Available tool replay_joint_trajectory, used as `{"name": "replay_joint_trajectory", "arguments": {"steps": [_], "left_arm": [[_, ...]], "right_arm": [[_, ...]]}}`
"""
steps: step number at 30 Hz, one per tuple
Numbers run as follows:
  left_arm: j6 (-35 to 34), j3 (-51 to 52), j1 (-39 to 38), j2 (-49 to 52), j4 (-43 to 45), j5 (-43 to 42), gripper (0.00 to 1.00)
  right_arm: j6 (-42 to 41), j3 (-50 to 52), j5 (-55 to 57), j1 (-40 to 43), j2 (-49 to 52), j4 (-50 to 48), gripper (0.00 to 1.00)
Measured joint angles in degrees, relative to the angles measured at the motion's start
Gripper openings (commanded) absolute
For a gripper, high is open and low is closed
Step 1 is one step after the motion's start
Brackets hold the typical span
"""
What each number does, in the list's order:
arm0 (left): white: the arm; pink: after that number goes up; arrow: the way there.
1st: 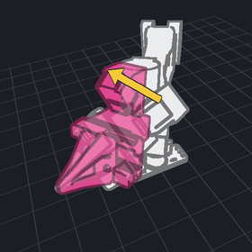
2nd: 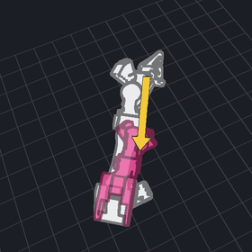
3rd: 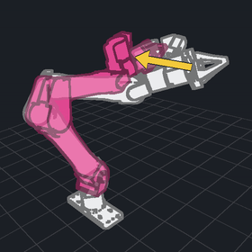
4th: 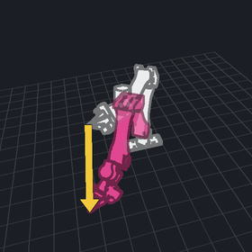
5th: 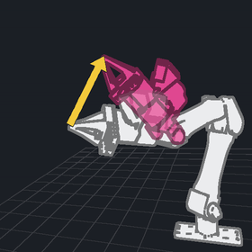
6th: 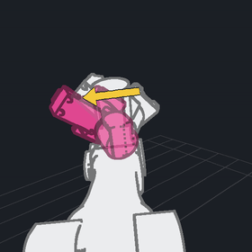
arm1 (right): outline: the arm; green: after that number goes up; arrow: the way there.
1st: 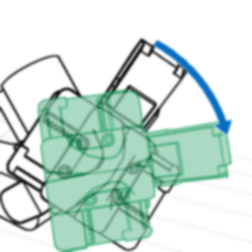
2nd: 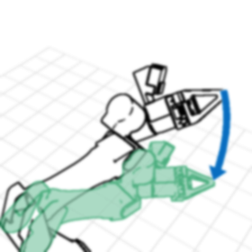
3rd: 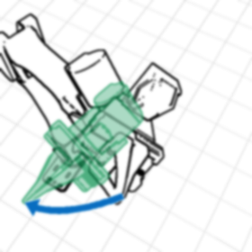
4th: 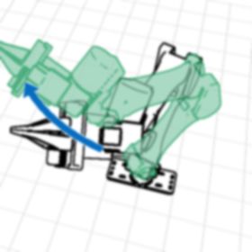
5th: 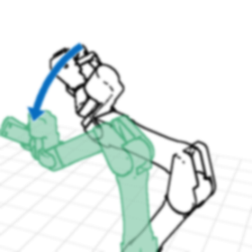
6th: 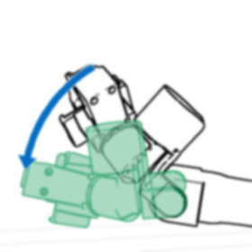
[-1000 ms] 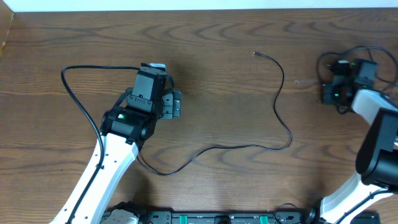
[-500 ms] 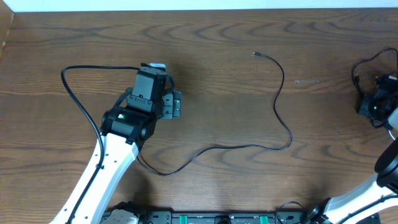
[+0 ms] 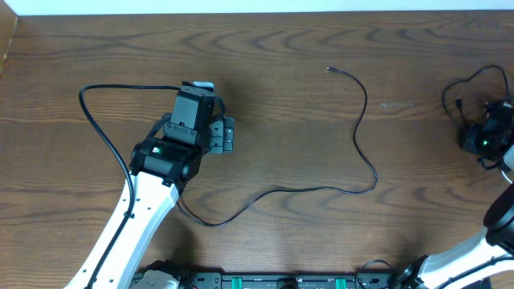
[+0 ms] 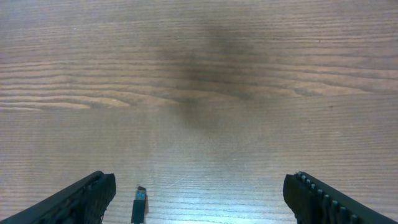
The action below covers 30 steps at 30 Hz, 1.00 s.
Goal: Untangle cables
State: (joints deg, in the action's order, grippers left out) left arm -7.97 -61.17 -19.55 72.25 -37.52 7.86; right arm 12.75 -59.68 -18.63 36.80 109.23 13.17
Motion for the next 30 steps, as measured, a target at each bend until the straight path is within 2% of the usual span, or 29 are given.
{"name": "replay_joint_trajectory", "arguments": {"steps": [1,2,9,14,21,30], "left_arm": [[0.0,0.0,0.0,0.0,0.0,0.0,0.91],[0.0,0.0,0.0,0.0,0.0,0.0,0.91],[0.0,0.0,0.0,0.0,0.0,0.0,0.91],[0.0,0.0,0.0,0.0,0.0,0.0,0.91],[0.0,0.0,0.0,0.0,0.0,0.0,0.91],[0.0,0.0,0.0,0.0,0.0,0.0,0.91]], "right_arm": [[-0.2,0.6,-0.5,0.0,-1.2,1.0,0.81],[-0.2,1.1,-1.1,0.0,-2.5,1.7,0.99],[-0.2,1.6,-3.9,-1.0,-18.9,3.9,0.99],[-0.7,1.5,-6.5,-4.6,-26.0,8.0,0.99],[-0.9,1.5,-16.6,-11.0,-26.5,13.6,0.99],[-1.3,1.5,-20.3,-21.9,-22.4,19.1,0.99]]}}
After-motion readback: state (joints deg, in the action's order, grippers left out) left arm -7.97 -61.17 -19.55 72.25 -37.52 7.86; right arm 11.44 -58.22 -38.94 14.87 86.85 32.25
